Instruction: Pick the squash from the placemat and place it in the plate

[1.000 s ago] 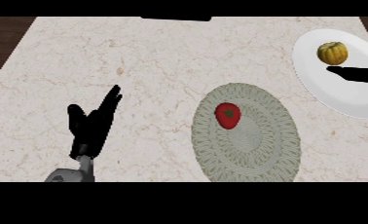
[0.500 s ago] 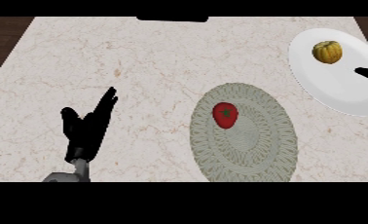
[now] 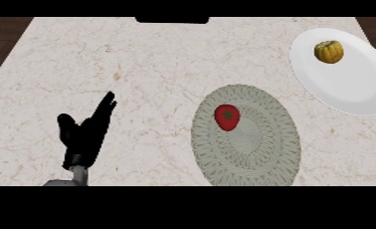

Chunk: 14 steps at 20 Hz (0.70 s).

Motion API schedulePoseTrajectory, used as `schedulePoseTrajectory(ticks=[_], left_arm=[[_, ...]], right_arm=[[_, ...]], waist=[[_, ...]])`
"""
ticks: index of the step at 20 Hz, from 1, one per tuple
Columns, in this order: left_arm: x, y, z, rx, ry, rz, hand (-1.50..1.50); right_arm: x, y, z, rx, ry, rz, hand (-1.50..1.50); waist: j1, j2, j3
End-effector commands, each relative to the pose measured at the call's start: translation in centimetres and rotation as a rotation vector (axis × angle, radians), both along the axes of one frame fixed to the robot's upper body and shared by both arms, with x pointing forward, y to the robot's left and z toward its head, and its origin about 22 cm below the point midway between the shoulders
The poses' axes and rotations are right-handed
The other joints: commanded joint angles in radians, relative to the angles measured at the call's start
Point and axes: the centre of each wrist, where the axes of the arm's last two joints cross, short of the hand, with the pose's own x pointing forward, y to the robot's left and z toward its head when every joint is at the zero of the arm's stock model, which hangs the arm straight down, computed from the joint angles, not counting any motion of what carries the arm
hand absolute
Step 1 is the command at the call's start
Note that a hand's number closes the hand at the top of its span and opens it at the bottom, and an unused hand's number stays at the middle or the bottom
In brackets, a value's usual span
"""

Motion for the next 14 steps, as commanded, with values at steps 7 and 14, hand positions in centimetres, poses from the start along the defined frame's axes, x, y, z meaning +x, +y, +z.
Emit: schedulePoseTrajectory(ticks=[7, 14], left_arm=[[0.9, -1.3, -1.0, -0.004, 0.059, 0.026, 0.00], [-1.1, -0.9, -1.4, -0.005, 0.064, -0.013, 0.00]], right_arm=[[-5.2, -2.6, -1.6, -0.111, 0.069, 0.076, -1.50], [-7.5, -2.9, -3.0, -0.108, 0.077, 0.067, -1.50]], waist=[[-0.018, -0.001, -0.006], [-0.018, -0.005, -0.007]])
